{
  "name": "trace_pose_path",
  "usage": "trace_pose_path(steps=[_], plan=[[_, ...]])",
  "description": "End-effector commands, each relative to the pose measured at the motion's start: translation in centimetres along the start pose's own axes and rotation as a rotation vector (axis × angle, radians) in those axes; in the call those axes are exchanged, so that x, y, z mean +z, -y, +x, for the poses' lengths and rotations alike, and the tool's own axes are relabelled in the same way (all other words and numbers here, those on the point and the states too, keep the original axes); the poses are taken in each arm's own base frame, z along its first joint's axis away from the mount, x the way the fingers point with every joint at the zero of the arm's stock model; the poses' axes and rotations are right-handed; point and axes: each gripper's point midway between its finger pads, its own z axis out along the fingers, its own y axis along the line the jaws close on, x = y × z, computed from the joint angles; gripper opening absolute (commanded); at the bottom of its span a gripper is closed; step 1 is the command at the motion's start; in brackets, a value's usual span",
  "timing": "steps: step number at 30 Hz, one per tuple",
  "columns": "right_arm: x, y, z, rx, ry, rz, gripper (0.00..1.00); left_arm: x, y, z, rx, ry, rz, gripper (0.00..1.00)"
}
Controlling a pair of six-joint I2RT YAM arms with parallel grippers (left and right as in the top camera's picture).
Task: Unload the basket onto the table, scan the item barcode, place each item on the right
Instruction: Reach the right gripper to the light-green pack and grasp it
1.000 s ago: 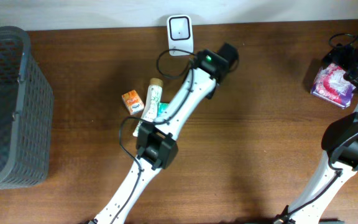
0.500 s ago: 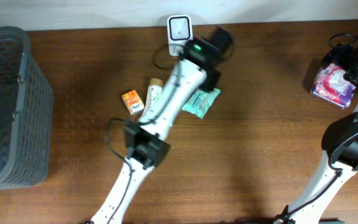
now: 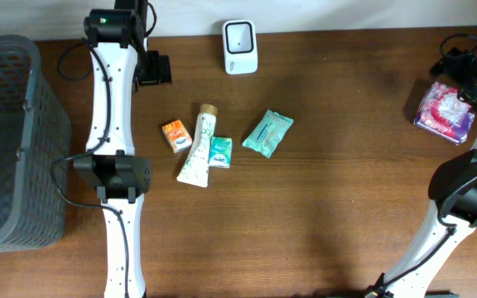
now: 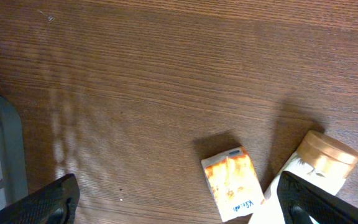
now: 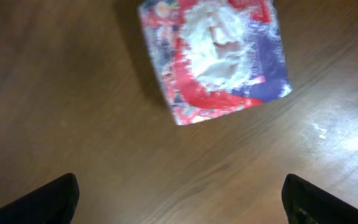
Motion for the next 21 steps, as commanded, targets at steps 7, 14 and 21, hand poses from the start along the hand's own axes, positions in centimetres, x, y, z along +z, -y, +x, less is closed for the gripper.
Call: trace_pose_path(steps=[7, 14, 21], plan=[[5.9, -13.2, 16.3, -0.373, -0.397, -0.245, 0.99, -1.5, -0.7, -1.6, -0.022, 0.082, 0.0, 0.99], [5.5, -21.5, 29.6, -0.442, -0.642, -0.427, 0.88, -1.5, -0.7, -1.6, -0.021, 0.082, 0.0, 0.99], [9.1, -19.3, 32.2, -0.259, -0.484, -0.048, 0.21, -1.4, -0.8, -1.4, -0.02, 0.073, -0.001, 0.99]])
